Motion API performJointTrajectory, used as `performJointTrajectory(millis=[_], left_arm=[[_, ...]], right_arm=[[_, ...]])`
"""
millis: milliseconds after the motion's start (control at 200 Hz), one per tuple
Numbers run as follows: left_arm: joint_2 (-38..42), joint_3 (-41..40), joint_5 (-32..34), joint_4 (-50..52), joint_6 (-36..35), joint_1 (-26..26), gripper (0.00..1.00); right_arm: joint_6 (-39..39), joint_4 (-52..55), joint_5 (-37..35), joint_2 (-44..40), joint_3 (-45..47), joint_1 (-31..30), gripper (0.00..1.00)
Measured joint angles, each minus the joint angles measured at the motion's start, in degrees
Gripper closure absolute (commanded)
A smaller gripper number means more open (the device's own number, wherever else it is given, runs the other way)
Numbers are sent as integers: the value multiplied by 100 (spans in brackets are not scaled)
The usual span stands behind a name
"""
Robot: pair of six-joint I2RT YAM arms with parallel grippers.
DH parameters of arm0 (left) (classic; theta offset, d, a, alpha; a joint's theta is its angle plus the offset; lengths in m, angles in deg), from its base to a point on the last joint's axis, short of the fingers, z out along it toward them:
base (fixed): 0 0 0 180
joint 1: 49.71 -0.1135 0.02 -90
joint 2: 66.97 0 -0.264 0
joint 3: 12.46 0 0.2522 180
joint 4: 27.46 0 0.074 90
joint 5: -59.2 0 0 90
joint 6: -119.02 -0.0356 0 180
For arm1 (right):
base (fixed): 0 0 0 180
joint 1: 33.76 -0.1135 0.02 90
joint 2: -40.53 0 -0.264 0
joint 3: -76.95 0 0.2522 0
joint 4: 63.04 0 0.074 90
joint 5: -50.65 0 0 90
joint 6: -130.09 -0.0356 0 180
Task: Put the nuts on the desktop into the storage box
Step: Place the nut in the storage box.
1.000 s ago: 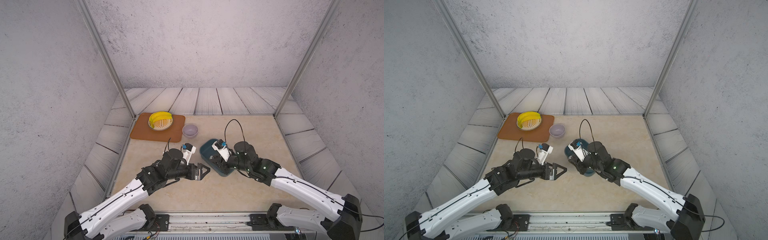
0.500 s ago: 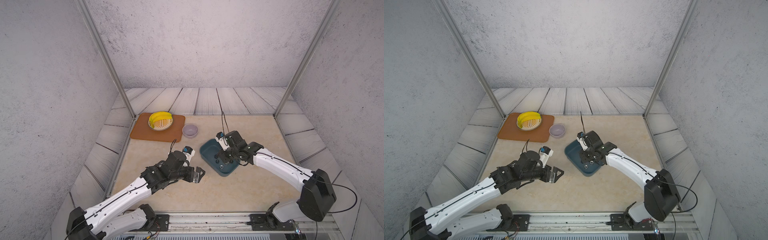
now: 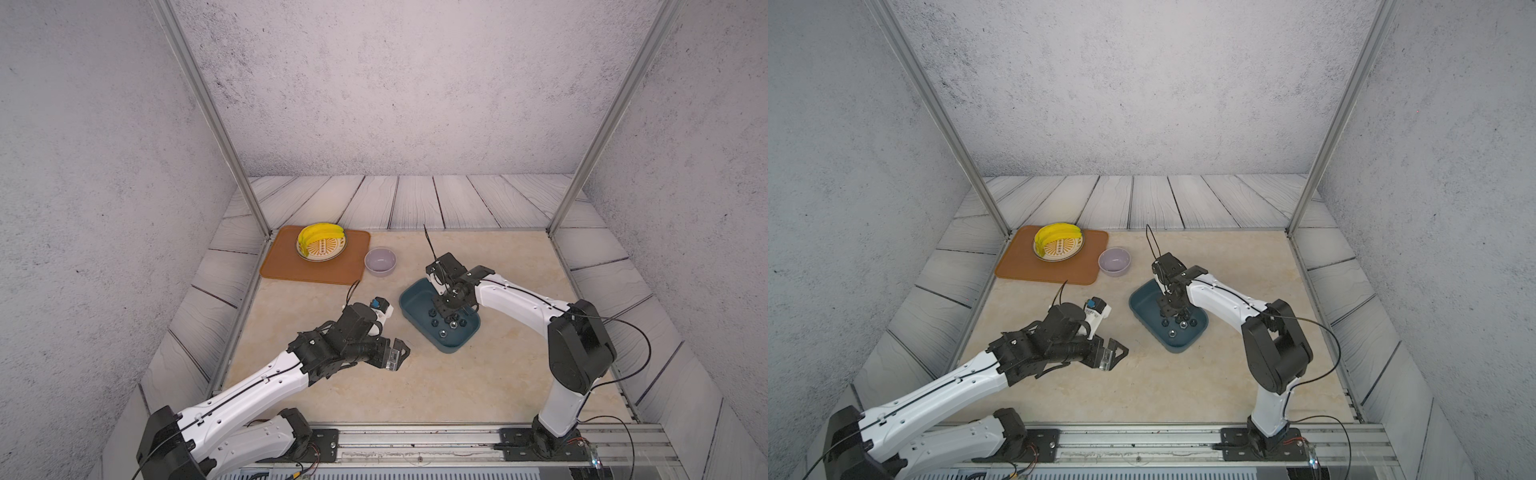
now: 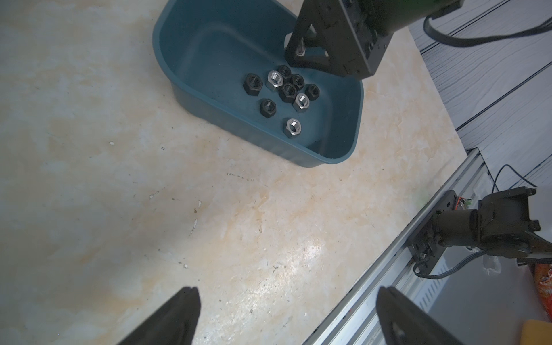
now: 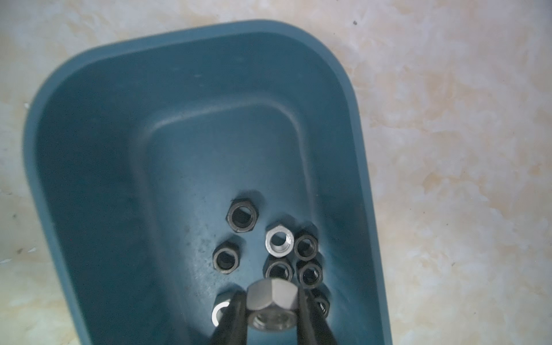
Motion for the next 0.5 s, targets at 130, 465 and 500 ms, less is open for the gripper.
performJointTrajectory(millis=[130, 465, 500], left_arm=[[-59, 0, 7, 66, 0, 0, 2], [-197, 2, 162, 385, 11, 0, 2], [-225, 4, 188, 420, 17, 0, 2]], right_arm=[[76, -4, -256, 308, -153, 0, 93], [201, -332, -686, 758, -175, 0, 93], [208, -382, -715, 787, -175, 0, 93]])
